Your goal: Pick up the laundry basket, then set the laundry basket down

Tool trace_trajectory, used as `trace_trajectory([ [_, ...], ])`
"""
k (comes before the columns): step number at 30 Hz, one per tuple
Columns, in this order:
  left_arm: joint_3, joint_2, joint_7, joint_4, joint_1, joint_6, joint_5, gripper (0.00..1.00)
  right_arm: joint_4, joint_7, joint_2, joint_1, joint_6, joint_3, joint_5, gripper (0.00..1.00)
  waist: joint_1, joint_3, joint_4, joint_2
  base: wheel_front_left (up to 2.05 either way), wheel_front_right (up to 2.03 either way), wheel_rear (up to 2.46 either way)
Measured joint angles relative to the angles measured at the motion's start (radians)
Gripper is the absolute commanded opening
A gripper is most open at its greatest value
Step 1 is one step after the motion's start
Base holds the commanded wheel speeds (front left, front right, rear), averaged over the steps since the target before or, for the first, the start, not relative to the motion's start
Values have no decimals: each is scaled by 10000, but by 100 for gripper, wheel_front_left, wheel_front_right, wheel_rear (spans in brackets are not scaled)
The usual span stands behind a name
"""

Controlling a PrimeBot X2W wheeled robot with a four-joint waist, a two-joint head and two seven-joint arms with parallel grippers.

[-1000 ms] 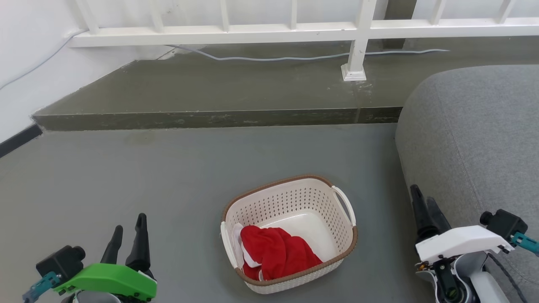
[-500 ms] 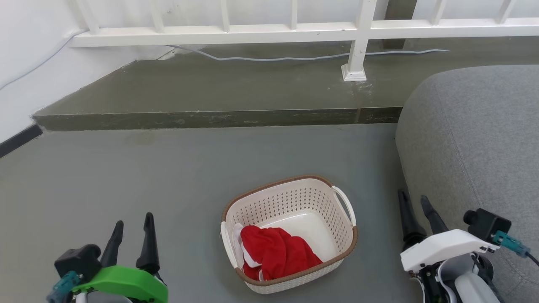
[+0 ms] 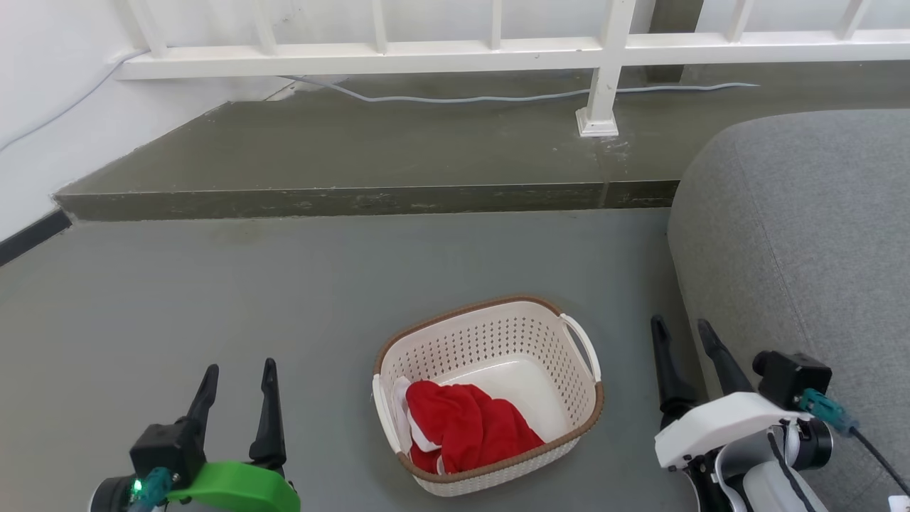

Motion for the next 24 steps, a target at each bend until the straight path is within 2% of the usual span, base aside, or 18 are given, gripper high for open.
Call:
trace_trajectory([
  [21, -449, 130, -704, -587, 238, 426, 2731, 100, -370, -702, -69, 10, -445, 838, -2874, 100, 0, 10, 28, 0, 0, 0, 0],
  [24, -493, 130, -736, -660, 327, 431, 2859, 100, -405, -744, -73, 10, -500, 894, -3014, 100, 0, 5, 33, 0, 0, 0, 0],
])
